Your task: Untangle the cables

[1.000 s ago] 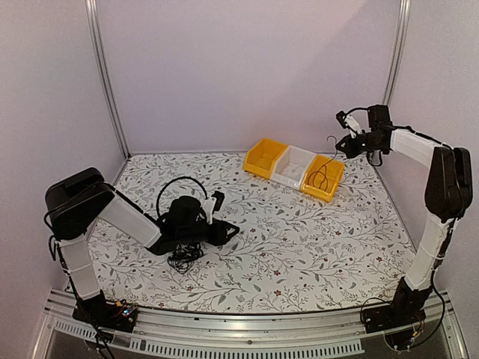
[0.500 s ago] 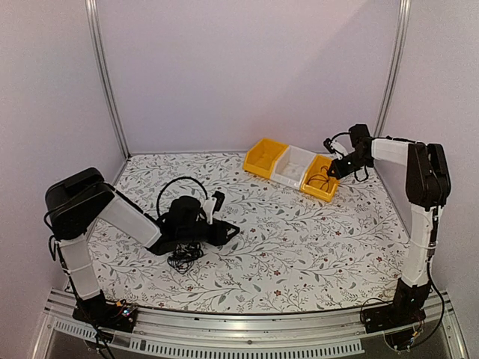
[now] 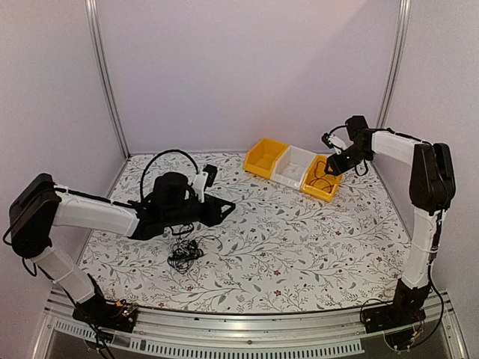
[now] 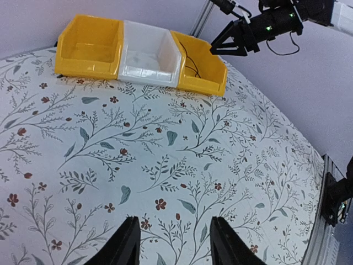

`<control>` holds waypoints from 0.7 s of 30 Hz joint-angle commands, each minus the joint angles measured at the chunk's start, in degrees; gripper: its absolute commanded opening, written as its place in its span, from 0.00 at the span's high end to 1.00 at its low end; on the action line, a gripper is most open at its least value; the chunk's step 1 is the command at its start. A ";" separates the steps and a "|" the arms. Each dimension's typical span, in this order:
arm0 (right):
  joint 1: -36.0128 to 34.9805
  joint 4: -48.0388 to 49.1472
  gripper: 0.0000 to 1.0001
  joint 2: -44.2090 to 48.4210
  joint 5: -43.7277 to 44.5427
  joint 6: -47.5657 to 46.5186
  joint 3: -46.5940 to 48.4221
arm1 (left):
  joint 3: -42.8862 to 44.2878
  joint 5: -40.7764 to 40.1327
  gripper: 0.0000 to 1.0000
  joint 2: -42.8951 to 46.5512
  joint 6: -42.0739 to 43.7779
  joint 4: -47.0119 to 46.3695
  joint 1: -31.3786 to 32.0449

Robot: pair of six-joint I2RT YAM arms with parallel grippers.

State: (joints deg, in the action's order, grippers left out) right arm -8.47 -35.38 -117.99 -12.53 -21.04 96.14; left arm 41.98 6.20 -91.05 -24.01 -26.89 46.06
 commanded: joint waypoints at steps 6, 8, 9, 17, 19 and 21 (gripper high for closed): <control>0.21 9.32 0.50 21.59 -10.98 -2.75 -16.48 | 2.33 -14.96 0.55 12.76 -0.12 28.71 -1.04; 0.09 15.46 0.50 26.03 -18.15 -4.39 -24.42 | 1.86 -17.55 0.56 14.78 -3.05 35.13 -1.38; -0.03 17.53 0.50 28.88 -21.26 -5.49 -27.56 | 1.30 -18.43 0.57 15.82 -4.59 38.51 -1.41; -0.07 16.52 0.49 30.34 -29.79 -8.87 -32.31 | -4.14 -18.28 0.63 21.75 -10.50 44.87 -2.57; -0.13 15.55 0.50 28.76 -30.71 -8.76 -31.80 | -3.65 -17.36 0.63 20.88 -9.94 44.18 -3.33; -0.06 15.39 0.50 28.08 -31.65 -8.76 -32.09 | -1.79 -16.22 0.69 19.24 -9.87 46.06 -4.42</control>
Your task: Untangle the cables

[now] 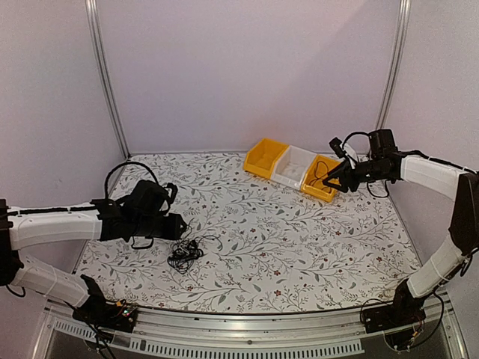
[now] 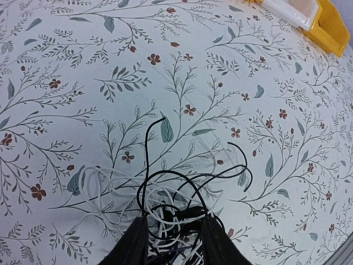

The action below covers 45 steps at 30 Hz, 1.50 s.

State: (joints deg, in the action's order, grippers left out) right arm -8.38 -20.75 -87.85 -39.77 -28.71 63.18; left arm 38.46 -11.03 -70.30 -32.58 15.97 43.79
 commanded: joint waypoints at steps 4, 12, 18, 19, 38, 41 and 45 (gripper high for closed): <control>-0.22 0.87 0.50 -2.16 -5.61 -1.23 0.40 | 4.38 8.63 0.68 -4.50 -2.79 4.59 -4.12; -0.22 0.27 0.51 -2.10 -4.97 -2.21 0.54 | 6.57 13.13 0.62 -7.91 -2.48 4.80 -4.01; -0.22 -0.11 0.51 -3.08 -5.33 -2.31 0.67 | 9.24 14.76 0.69 -13.88 -0.52 5.57 -3.99; -0.23 -0.23 0.51 -3.22 -5.35 -2.31 0.72 | 9.65 14.66 0.71 -14.48 -0.29 5.80 -3.98; -26.61 -1.27 0.58 -7.42 3.84 -3.12 12.65 | 12.16 9.28 1.00 12.59 9.81 -6.00 -4.02; -33.75 1.99 0.44 -9.38 5.02 -1.71 17.62 | 13.68 8.94 1.00 14.25 9.46 -6.00 -4.02; -39.66 4.77 0.26 -15.30 5.85 3.56 27.72 | 15.32 9.55 1.00 15.17 7.64 -6.82 -4.02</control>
State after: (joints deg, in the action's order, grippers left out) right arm -44.42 -19.59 -98.43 -36.36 -29.67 82.54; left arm 51.53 -1.30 -55.99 -24.23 11.14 40.25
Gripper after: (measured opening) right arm 0.698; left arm 0.002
